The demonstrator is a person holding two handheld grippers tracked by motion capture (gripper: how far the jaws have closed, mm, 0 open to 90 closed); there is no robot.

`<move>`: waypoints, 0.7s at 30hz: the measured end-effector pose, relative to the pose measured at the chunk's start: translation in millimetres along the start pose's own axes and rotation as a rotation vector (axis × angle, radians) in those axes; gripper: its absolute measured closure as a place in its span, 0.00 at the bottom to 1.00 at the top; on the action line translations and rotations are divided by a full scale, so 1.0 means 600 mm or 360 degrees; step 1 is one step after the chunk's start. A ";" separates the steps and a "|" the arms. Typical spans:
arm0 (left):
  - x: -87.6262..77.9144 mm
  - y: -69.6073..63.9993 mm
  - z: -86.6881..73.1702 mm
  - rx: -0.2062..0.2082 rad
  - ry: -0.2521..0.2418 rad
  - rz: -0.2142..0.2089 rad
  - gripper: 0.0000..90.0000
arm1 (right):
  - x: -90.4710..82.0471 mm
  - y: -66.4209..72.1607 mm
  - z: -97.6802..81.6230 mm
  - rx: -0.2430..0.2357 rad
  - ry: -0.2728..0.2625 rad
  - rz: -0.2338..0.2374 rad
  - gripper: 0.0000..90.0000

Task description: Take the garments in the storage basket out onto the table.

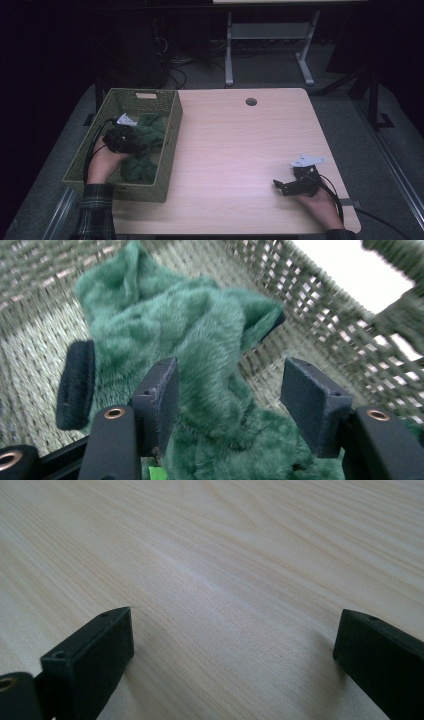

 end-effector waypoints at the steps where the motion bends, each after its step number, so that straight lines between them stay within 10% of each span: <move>1: 0.003 0.001 -0.003 0.0000 0.0015 0.0005 0.46 | 0.000 0.000 0.000 0.0000 0.0000 0.0000 0.03; 13: 0.033 0.008 -0.027 -0.0023 0.0135 -0.0034 0.55 | 0.000 0.000 0.000 0.0001 0.0000 0.0000 0.03; 21: 0.033 0.006 -0.031 -0.0119 0.0218 -0.0093 0.91 | 0.000 0.000 0.000 -0.0001 -0.0001 0.0000 0.03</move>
Point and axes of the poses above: each handheld gripper's, and its own axes: x roughly forward along the jaws, z roughly out of its top, y roughly to its left, the point moved 4 cm from there along x, roughly forward along the jaws, and after that the axes turned 12 degrees about -y, right-handed, at the moved point
